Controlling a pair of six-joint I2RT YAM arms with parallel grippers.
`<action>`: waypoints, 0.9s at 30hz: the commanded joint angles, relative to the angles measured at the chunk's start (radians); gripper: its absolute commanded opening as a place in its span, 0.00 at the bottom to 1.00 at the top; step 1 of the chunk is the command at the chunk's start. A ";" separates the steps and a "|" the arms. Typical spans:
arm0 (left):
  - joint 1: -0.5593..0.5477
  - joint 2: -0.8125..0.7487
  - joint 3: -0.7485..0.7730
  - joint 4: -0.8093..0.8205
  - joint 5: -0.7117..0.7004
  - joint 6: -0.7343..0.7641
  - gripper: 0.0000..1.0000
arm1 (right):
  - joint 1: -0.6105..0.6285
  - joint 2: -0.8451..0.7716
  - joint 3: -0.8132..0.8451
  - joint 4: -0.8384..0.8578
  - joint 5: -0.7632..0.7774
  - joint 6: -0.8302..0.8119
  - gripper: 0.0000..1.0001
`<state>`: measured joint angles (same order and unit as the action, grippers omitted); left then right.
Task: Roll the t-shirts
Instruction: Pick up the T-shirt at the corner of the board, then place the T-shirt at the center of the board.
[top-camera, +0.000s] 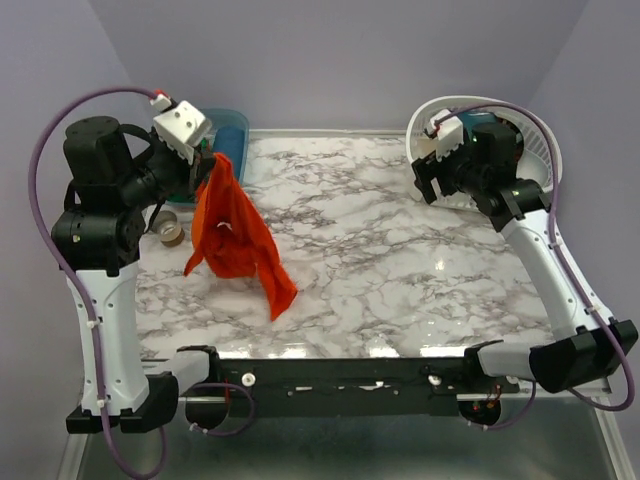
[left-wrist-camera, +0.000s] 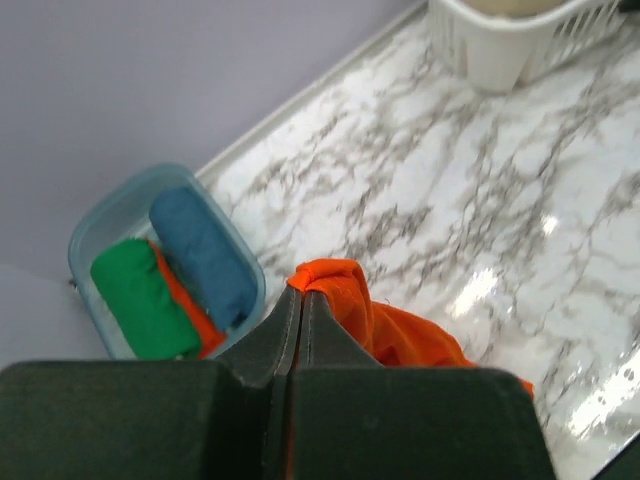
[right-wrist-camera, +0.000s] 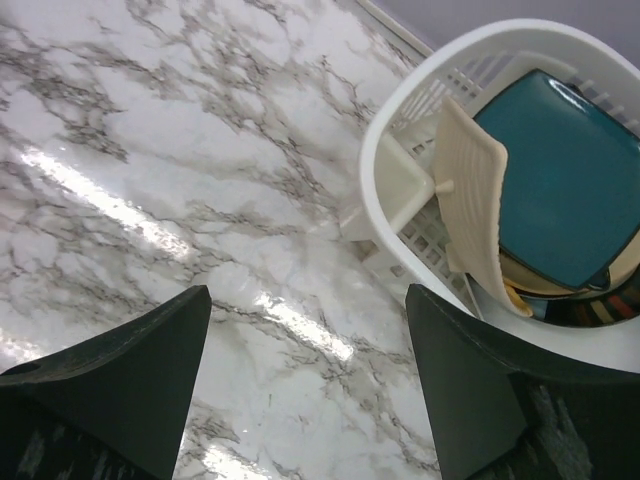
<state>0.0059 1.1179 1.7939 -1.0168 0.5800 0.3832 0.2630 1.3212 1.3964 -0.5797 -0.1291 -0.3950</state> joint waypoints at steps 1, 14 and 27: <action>-0.041 0.066 0.139 0.231 0.167 -0.269 0.00 | 0.008 -0.069 0.018 -0.086 -0.142 0.002 0.88; -0.132 0.244 0.433 0.485 0.218 -0.572 0.00 | 0.008 -0.212 -0.074 -0.147 -0.339 -0.088 0.88; -0.132 -0.035 -0.130 0.025 0.078 0.016 0.00 | 0.117 -0.051 -0.240 -0.031 -0.346 -0.229 0.87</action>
<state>-0.1204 1.2304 1.8805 -0.6865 0.7559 0.0299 0.3592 1.2068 1.2118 -0.6762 -0.4984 -0.5560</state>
